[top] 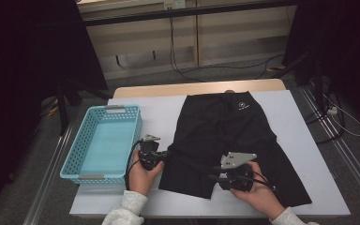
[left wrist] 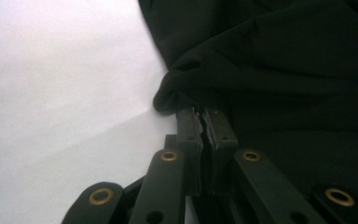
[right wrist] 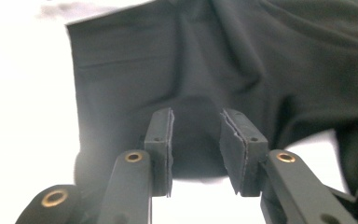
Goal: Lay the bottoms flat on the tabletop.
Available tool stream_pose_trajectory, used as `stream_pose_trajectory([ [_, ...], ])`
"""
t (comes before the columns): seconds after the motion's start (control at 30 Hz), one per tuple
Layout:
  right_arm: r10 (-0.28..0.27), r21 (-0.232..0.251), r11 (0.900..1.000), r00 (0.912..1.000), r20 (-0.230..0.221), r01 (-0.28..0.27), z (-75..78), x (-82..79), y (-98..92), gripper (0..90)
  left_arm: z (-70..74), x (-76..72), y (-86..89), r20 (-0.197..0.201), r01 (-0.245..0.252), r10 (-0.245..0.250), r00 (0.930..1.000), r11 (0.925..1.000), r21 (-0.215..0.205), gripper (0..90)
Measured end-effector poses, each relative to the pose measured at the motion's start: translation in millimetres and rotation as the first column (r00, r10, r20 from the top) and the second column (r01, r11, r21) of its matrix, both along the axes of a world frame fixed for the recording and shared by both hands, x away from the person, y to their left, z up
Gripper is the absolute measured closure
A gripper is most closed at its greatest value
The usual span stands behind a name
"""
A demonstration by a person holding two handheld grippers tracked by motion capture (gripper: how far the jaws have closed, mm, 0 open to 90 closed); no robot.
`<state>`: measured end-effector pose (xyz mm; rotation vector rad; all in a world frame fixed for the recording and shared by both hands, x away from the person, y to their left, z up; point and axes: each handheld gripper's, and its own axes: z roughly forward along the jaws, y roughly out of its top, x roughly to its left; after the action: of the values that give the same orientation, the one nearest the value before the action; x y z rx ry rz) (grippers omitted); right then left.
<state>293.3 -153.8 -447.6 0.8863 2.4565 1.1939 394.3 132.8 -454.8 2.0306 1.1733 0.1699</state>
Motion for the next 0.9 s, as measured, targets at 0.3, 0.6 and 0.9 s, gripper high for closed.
stream_pose_trajectory([
  [0.3,0.058,-0.058,0.996,0.996,-0.069,-0.062,-13.9,-1.9,13.8,64.0,-0.5,-2.9,2.9,-0.006,0.01,-0.01,0.9999,0.9998,0.015,84.5],
  [0.6,0.044,-0.019,0.999,0.995,-0.089,-0.046,-13.9,-0.5,-9.0,90.0,1.0,-14.9,7.6,0.04,0.016,-0.018,0.999,0.9993,0.035,54.0],
  [0.9,-0.052,0.005,0.999,0.9963,-0.069,0.053,-7.2,-3.4,-22.5,60.7,1.0,-22.2,6.9,-0.016,0.05,-0.049,0.9987,0.9978,0.043,63.8],
])
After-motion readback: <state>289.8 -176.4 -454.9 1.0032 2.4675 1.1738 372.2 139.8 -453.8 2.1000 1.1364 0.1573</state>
